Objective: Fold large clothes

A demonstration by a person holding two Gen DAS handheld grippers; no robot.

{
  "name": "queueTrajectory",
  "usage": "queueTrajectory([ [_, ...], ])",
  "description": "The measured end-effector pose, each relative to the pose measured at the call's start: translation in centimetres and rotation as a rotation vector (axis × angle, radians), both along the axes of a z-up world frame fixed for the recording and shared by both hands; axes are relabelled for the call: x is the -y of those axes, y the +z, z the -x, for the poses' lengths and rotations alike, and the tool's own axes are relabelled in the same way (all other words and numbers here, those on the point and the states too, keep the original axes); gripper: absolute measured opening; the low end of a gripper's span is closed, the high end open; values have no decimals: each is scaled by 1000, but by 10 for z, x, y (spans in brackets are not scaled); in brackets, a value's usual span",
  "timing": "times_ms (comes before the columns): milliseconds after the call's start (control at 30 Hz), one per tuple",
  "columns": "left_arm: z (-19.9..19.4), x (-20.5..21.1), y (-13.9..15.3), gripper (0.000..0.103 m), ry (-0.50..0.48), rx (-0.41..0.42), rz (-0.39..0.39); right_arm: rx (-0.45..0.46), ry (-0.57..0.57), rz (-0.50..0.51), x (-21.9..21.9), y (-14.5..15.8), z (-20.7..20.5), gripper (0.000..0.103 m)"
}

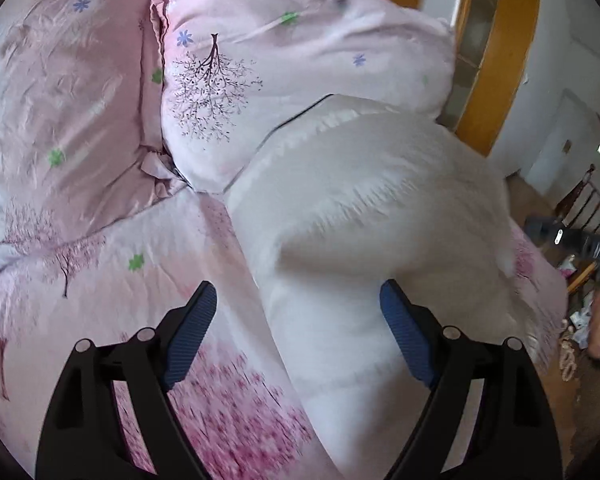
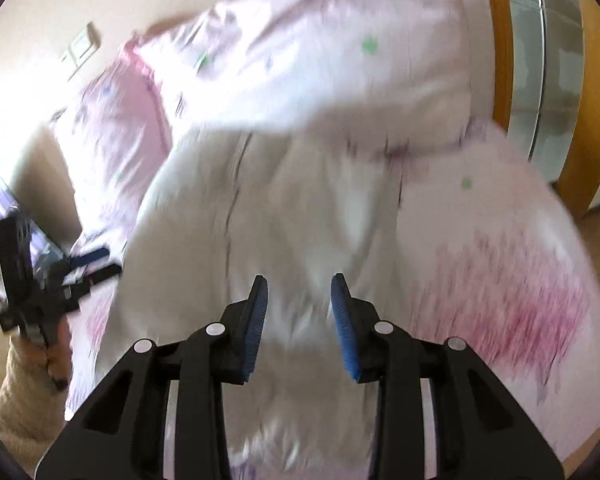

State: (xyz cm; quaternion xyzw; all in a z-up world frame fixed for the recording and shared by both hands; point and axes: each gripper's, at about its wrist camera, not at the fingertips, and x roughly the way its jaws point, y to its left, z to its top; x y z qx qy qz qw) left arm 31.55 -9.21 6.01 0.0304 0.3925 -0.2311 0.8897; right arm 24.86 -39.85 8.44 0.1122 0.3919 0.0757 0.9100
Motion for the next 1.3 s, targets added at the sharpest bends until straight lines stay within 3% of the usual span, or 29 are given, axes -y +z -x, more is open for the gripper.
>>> queueTrajectory([
  [100,-10,12,1,84,-16,16,-26,-14,7,11,-1,4,-38,35],
  [267,-24,22,-5,84,-37,-17,-22,-267,24,81,-5,-52,-101,34],
  [433,-31,30,-19,85,-31,-55,0,-352,24,97,-7,-75,-116,34],
  [567,-28,41,-24,85,-11,-19,-69,-403,26,99,-8,-83,-123,34],
  [700,-22,39,-19,85,-11,-1,-112,-346,17,87,-7,-61,-101,34],
  [867,-24,30,-23,85,0,-29,-72,-236,103,-15,-15,-29,-36,34],
  [967,-23,32,-24,85,0,-20,-64,-283,97,72,-27,-51,-31,34],
  [1067,-20,34,-24,85,16,10,-45,-308,83,-23,-20,-79,-42,34],
  [1167,-14,22,-17,84,27,-1,39,-328,76,-54,-17,-84,-49,34],
  [1200,-12,11,-14,84,27,-26,99,-326,77,-61,-15,-83,-49,34],
  [1300,-9,-14,-12,84,41,-72,179,-320,73,-113,-3,-70,-40,35],
])
